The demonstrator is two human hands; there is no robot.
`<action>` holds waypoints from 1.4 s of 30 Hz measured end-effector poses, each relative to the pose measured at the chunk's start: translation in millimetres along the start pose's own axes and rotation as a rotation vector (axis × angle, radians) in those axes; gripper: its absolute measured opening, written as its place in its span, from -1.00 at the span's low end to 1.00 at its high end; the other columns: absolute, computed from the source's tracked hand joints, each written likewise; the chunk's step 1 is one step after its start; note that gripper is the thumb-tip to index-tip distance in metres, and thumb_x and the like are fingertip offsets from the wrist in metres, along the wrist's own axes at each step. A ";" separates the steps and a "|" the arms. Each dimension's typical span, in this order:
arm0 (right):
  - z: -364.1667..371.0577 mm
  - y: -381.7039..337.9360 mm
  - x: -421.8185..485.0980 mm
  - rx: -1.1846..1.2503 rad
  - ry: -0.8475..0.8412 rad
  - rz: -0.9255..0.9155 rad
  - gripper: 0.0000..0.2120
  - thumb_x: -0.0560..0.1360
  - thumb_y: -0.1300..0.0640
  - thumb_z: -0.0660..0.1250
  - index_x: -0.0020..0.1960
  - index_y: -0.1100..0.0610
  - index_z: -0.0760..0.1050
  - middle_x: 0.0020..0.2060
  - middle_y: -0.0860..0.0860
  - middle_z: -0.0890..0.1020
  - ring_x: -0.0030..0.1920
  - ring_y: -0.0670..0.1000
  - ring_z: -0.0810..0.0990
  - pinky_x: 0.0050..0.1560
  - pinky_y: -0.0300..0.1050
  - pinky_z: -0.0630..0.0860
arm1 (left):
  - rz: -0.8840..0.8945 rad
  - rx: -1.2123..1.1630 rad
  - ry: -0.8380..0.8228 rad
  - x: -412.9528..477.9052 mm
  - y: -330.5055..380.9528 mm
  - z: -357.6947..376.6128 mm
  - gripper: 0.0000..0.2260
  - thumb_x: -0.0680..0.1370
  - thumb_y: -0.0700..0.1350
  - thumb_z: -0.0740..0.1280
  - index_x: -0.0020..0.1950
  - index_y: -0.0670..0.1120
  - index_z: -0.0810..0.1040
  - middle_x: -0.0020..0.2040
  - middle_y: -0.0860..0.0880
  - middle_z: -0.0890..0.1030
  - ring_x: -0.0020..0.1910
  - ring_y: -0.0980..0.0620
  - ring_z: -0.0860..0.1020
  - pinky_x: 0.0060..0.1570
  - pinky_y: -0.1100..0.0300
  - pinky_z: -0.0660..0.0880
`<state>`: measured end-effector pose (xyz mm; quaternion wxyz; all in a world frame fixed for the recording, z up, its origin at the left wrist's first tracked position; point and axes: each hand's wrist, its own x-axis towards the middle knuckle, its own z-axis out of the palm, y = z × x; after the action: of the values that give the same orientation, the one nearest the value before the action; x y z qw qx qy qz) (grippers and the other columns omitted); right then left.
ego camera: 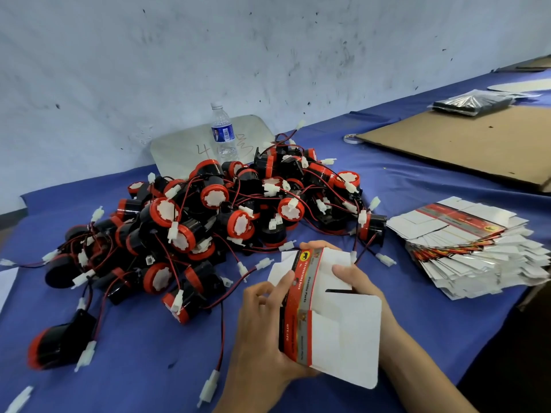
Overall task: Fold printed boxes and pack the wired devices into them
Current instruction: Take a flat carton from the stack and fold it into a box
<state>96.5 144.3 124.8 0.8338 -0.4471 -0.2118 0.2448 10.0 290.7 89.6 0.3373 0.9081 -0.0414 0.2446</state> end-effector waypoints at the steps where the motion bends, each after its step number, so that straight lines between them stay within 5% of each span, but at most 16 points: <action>1: 0.8 -0.4 -0.2 0.008 -0.028 0.016 -0.58 0.33 0.09 0.29 0.19 0.03 0.54 0.14 0.21 0.59 0.08 0.17 0.59 0.06 0.05 0.54 | 0.005 0.030 0.002 -0.9 -4.4 1.9 0.00 0.10 0.32 0.47 0.40 0.51 -0.03 0.25 0.37 0.11 0.23 0.28 0.31 0.06 0.08 0.50; 5: -1.0 0.0 -1.1 -0.009 0.007 0.000 -0.55 0.35 0.08 0.25 0.22 0.09 0.55 0.23 0.19 0.57 0.20 0.23 0.54 0.25 0.20 0.42 | 0.038 0.034 0.093 4.3 3.8 -1.5 -0.06 0.11 0.28 0.47 0.45 0.37 0.14 0.31 0.27 0.21 0.27 0.25 0.30 0.09 -0.02 0.47; 7: -0.6 2.1 -2.8 -0.082 0.032 -0.045 -0.54 0.38 -0.14 0.34 0.13 0.13 0.63 0.23 0.11 0.60 0.26 0.06 0.53 0.31 0.06 0.37 | 0.015 0.008 0.233 7.4 5.0 -4.5 -0.11 0.10 0.22 0.46 0.41 0.13 0.32 0.30 0.12 0.36 0.25 0.06 0.40 0.07 -0.05 0.46; 9: -1.4 8.4 -5.0 -0.157 -0.029 0.016 -0.29 0.38 -0.40 0.26 0.16 0.21 0.61 0.23 0.11 0.60 0.32 0.01 0.50 0.31 -0.08 0.37 | -0.136 -0.105 0.355 9.7 7.4 -10.7 -0.15 0.08 0.26 0.44 0.32 -0.01 0.42 0.24 -0.06 0.49 0.23 -0.13 0.47 0.17 -0.16 0.44; 12: 0.9 14.2 -9.4 -0.190 -0.176 0.197 -0.23 0.37 -0.51 0.16 0.22 0.08 0.61 0.12 0.01 0.66 0.14 -0.03 0.60 0.16 -0.20 0.46 | -0.251 -0.003 0.414 13.7 10.4 -16.8 0.19 0.10 0.58 0.29 0.43 -0.25 0.26 0.33 -0.26 0.43 0.30 -0.27 0.39 0.29 -0.32 0.27; 15: 0.8 16.0 -11.5 -0.094 -0.296 0.289 -0.20 0.31 -0.54 0.19 0.34 -0.02 0.51 0.27 -0.03 0.57 0.31 -0.01 0.50 0.33 -0.05 0.40 | -0.242 0.000 0.455 15.0 14.2 -15.9 0.20 0.20 0.61 0.18 0.55 -0.20 -0.01 0.44 -0.30 0.27 0.40 -0.36 0.25 0.31 -0.44 0.15; 19: 0.0 15.2 -10.6 -0.025 -0.358 0.265 -0.01 0.30 -0.48 0.29 0.48 0.18 0.24 0.40 0.14 0.43 0.42 0.19 0.37 0.41 0.17 0.31 | -0.281 -0.070 0.446 13.2 12.1 -13.0 -0.08 0.28 0.59 0.12 0.50 0.27 -0.17 0.46 0.00 0.18 0.42 -0.01 0.20 0.35 -0.29 0.24; 21: 0.4 14.2 -8.6 -0.026 -0.271 0.227 -0.14 0.35 -0.33 0.41 0.46 0.16 0.29 0.37 0.15 0.47 0.37 0.21 0.43 0.36 0.18 0.38 | -0.282 -0.123 0.428 10.6 9.0 -12.6 -0.20 0.32 0.49 0.21 0.43 0.47 -0.15 0.36 0.25 0.22 0.37 0.16 0.27 0.24 0.05 0.43; 23: -1.4 13.1 -4.6 -0.029 -0.155 0.187 -0.31 0.41 -0.23 0.39 0.42 0.09 0.36 0.32 0.13 0.53 0.31 0.19 0.50 0.32 0.19 0.42 | -0.247 -0.195 0.414 8.4 8.7 -10.6 -0.27 0.37 0.34 0.30 0.42 0.51 -0.04 0.30 0.39 0.26 0.31 0.38 0.29 0.06 0.48 0.38; 25: -3.4 13.6 -0.9 -0.039 -0.035 0.159 -0.44 0.47 -0.14 0.32 0.40 0.05 0.38 0.28 0.10 0.56 0.29 0.17 0.53 0.33 0.19 0.42 | -0.213 -0.261 0.388 6.5 10.1 -8.1 -0.34 0.42 0.21 0.36 0.40 0.50 0.07 0.27 0.43 0.32 0.28 0.45 0.31 0.03 0.62 0.30; 29: -6.2 17.4 3.6 0.054 0.141 0.100 -0.50 0.45 -0.03 0.32 0.35 0.12 0.42 0.22 0.14 0.60 0.21 0.16 0.58 0.24 0.09 0.50 | -0.197 -0.443 0.358 5.7 15.7 -8.7 -0.55 0.48 0.20 0.24 0.37 0.40 0.27 0.29 0.36 0.44 0.23 0.30 0.49 0.05 0.39 0.47; 32: -7.9 15.0 3.3 0.115 0.237 0.086 -0.41 0.38 -0.10 0.34 0.36 0.08 0.40 0.18 0.12 0.63 0.16 0.13 0.61 0.13 -0.01 0.51 | -0.200 -0.484 0.325 5.1 11.2 -11.3 -0.62 0.59 0.00 0.17 0.35 0.36 0.36 0.29 0.34 0.48 0.08 0.34 0.55 -0.06 0.09 0.59; 35: -7.9 12.3 1.1 0.146 0.284 0.112 -0.38 0.39 -0.19 0.28 0.35 0.12 0.42 0.17 0.12 0.63 0.16 0.11 0.62 0.00 -0.11 0.57 | -0.184 -0.503 0.220 6.6 7.8 -10.6 -0.47 0.66 -0.24 0.13 0.32 0.43 0.37 0.33 0.26 0.47 0.12 0.12 0.60 -0.07 0.21 0.59; 39: -5.1 14.4 1.9 0.138 0.307 0.101 -0.37 0.40 -0.16 0.30 0.36 0.18 0.36 0.13 0.11 0.65 0.08 0.11 0.65 -0.14 -0.05 0.61 | -0.109 -0.551 0.184 5.9 14.7 -6.5 -0.47 0.57 -0.05 0.28 0.41 0.43 0.23 0.43 0.25 0.37 0.36 0.19 0.42 0.18 0.25 0.48; 42: -3.2 16.2 1.4 0.163 0.251 0.139 -0.38 0.38 -0.08 0.34 0.32 0.24 0.36 0.07 0.13 0.67 -0.01 0.15 0.69 -0.13 -0.02 0.64 | -0.150 -0.565 0.121 -1.2 10.0 1.6 -0.23 0.44 0.04 0.40 0.51 0.34 0.04 0.49 0.24 0.28 0.42 0.15 0.36 0.27 0.25 0.40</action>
<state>95.9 150.9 109.6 0.8682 -0.4188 -0.0539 0.2608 7.3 281.9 93.9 0.5958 0.7624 -0.0204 0.2517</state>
